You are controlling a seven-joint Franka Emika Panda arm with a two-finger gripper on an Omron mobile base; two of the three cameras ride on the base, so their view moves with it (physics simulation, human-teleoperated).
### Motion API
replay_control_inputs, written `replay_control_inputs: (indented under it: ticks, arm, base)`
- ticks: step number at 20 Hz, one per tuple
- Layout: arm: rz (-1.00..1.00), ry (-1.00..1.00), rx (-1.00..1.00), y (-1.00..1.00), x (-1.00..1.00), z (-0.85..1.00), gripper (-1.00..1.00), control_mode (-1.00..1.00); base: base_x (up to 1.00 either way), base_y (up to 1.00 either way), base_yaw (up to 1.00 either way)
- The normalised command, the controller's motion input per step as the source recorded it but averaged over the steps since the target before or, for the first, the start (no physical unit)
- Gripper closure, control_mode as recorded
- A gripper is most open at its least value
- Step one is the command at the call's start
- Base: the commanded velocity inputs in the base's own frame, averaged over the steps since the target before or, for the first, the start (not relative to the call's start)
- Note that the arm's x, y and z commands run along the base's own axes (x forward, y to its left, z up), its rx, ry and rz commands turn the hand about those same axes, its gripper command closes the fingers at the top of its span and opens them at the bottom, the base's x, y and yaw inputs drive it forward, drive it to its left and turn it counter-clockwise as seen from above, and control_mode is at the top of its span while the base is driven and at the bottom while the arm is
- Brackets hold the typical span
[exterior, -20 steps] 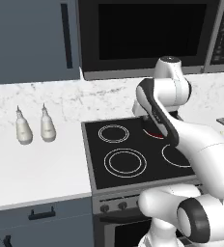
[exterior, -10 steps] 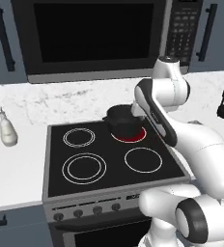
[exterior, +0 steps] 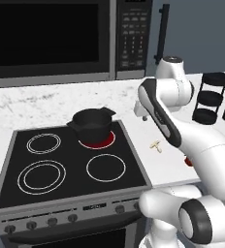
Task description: Put the mushroom and bell pepper in the pot. Retrieve the spatula and lightly stir the vegetables in the pot.
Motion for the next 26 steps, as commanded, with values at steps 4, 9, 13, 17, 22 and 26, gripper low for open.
replay_control_inputs:
  ticks: [4,9,13,17,22,26]
  arm:
    - [0.00,0.00,0.00,0.00,0.00,0.00,-1.00,1.00]
    - [0.00,0.00,0.00,-0.21,-0.01,-0.01,-1.00,-1.00]
    - [0.00,0.00,0.00,-0.75,-0.06,-0.37,-1.00,-1.00]
    - [0.00,0.04,0.00,-0.71,0.00,-0.77,-1.00,-1.00]
    - [-0.09,0.12,0.02,-0.36,0.26,-0.77,-1.00,-1.00]
    - [-0.17,0.20,0.08,-0.23,0.61,-0.67,-1.00,-1.00]
  base:
    - [0.78,-0.12,0.00]
    - [0.21,0.00,0.00]
    - [0.00,0.00,0.00]
    - [0.00,0.00,0.00]
    - [0.00,0.00,0.00]
    - [0.00,0.00,0.00]
